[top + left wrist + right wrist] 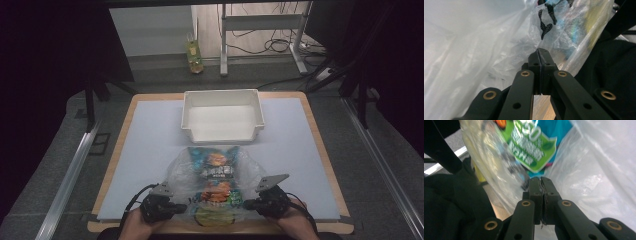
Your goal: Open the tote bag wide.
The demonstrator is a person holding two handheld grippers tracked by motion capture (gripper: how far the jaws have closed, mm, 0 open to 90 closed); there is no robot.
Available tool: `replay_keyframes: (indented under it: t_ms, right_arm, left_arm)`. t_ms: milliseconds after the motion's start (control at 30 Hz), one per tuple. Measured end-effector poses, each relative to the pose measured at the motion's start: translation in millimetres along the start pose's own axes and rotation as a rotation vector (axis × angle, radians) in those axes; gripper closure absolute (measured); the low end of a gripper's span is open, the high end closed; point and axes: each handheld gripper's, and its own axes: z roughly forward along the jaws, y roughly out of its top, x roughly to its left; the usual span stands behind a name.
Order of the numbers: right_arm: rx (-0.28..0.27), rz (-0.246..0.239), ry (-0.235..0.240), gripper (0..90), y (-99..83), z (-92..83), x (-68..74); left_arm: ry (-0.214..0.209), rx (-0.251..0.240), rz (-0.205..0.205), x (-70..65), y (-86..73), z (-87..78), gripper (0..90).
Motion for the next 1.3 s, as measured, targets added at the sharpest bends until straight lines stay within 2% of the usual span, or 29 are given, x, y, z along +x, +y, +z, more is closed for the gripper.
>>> replay_keyframes:
  t_ms: [133,233,433,533,600,700,833,933,1100,1300]
  right_arm:
    - [0.020,0.004,-0.007,87.1,-6.4,2.6,1.0]
    - [0.015,-0.003,-0.019,87.1,-5.3,-0.6,2.1]
    - [-0.040,-0.021,-0.014,86.9,8.2,-13.5,5.0]
    - [-0.057,-0.031,-0.016,86.7,17.1,-18.3,6.0]
    - [-0.068,-0.035,-0.015,86.5,21.3,-20.2,6.3]
    - [-0.091,-0.041,-0.009,86.5,29.2,-21.8,7.0]
    - [-0.110,-0.055,0.002,86.1,40.3,-17.9,7.2]
    - [-0.119,-0.038,0.028,86.0,46.4,-10.6,7.6]
    - [-0.109,-0.054,0.066,86.0,51.9,2.6,15.8]
    - [-0.081,-0.082,0.097,86.0,51.8,10.4,26.3]
  left_arm:
    - [0.001,-0.002,-0.001,-2.1,0.7,-0.5,89.4]
    - [0.013,-0.040,0.001,-4.6,6.8,-10.0,89.4]
    - [0.055,-0.116,0.018,-14.5,37.8,-33.5,89.4]
    - [0.051,-0.137,0.033,-19.0,54.2,-40.8,89.3]
    - [0.042,-0.142,0.025,-19.9,60.2,-44.2,89.3]
    - [0.043,-0.155,0.012,-18.7,61.2,-50.6,89.3]
    - [0.069,-0.171,-0.004,-16.3,55.2,-63.2,89.3]
    - [0.080,-0.177,-0.020,-14.7,51.4,-69.2,89.3]
    - [0.079,-0.197,-0.012,-16.1,64.5,-63.4,89.3]
    - [0.043,-0.195,-0.001,-13.9,81.7,-34.4,89.3]
